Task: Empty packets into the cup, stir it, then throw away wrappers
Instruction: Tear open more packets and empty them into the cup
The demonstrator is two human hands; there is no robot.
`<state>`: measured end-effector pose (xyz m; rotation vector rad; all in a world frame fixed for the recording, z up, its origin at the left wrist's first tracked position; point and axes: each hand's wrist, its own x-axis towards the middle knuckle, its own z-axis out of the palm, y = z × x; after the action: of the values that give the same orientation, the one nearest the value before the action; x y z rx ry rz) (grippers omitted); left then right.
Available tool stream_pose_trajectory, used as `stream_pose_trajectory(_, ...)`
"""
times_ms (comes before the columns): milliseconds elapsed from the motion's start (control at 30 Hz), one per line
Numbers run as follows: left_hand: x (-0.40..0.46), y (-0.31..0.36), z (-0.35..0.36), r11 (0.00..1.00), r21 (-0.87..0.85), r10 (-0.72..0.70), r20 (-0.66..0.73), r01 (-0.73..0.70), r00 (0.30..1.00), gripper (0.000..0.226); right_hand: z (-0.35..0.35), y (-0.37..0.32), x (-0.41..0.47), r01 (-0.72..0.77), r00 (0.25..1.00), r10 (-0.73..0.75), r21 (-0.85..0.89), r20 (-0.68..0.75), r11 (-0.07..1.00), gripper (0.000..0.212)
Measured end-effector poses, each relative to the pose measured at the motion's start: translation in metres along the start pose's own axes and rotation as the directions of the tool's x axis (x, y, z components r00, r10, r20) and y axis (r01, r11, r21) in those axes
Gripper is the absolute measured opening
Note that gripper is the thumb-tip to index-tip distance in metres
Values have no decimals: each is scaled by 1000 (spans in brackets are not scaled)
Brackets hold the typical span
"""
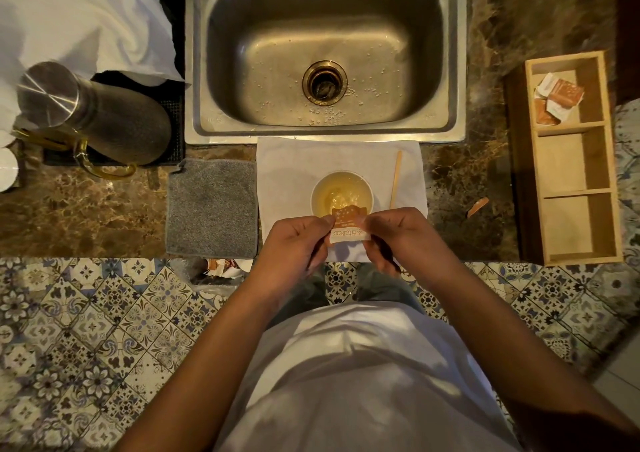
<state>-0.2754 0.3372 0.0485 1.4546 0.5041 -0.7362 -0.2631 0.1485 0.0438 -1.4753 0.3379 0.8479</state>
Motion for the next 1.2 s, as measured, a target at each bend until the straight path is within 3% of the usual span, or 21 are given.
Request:
stream_pose_trajectory(467, -1, 4, 2, 999, -33, -7, 11, 7, 1000, 50, -1, -1, 0, -18, 1000, 18, 6, 4, 1000, 53)
stream_pose_trajectory(700, 0, 3, 6, 1000, -4, -16, 14, 16, 1000, 45, 0, -7, 2, 0, 1000, 1, -21, 28, 1000, 62)
stream_pose_trajectory(1200, -1, 3, 9, 996, 47, 70, 18, -71, 997, 46, -2, -4, 3, -15, 1000, 15, -4, 22, 1000, 56)
